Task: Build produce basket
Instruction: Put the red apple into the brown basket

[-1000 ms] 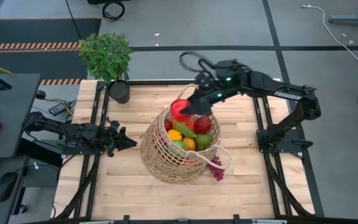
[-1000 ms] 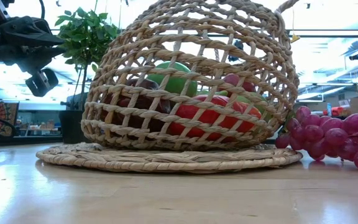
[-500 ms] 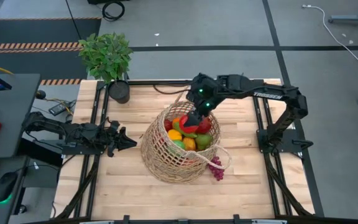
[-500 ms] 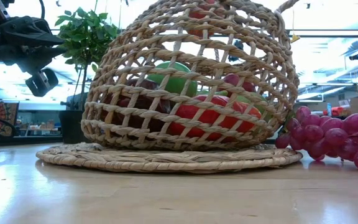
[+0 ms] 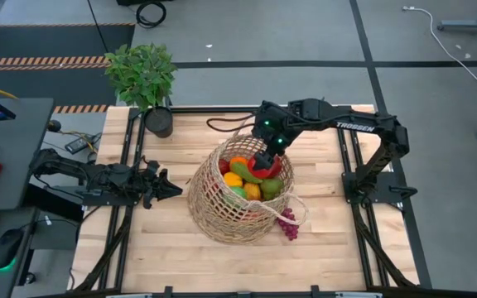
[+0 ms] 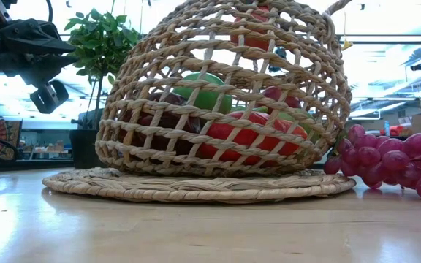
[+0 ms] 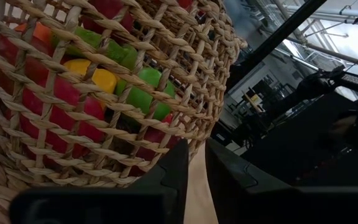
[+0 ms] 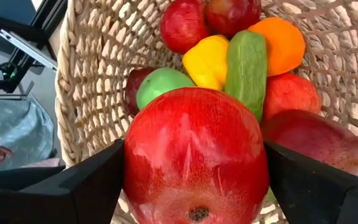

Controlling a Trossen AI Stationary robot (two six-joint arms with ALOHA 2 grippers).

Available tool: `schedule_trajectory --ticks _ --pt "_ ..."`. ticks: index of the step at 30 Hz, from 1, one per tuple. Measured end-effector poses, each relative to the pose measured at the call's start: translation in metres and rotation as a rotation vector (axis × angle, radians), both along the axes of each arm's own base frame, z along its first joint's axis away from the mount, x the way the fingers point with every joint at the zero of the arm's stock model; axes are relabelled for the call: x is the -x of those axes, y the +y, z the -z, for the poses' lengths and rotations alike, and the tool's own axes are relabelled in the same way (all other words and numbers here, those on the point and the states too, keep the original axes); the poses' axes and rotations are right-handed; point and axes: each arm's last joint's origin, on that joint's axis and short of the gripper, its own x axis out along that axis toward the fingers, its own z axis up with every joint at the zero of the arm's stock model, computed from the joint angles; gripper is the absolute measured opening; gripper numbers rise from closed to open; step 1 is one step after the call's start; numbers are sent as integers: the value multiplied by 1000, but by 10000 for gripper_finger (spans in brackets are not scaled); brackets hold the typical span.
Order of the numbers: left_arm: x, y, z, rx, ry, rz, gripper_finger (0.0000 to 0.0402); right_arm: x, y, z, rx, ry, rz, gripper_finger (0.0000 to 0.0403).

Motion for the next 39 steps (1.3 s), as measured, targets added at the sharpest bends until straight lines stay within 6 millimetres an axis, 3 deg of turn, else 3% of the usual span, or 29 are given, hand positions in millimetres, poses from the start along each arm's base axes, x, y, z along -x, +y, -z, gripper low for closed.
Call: schedule_trajectory --ticks 27,39 --pt "0 0 0 0 0 0 62 0 3 0 -24 -6 -41 360" --pt "0 0 0 0 -1 0 63 4 6 3 56 73 8 360"
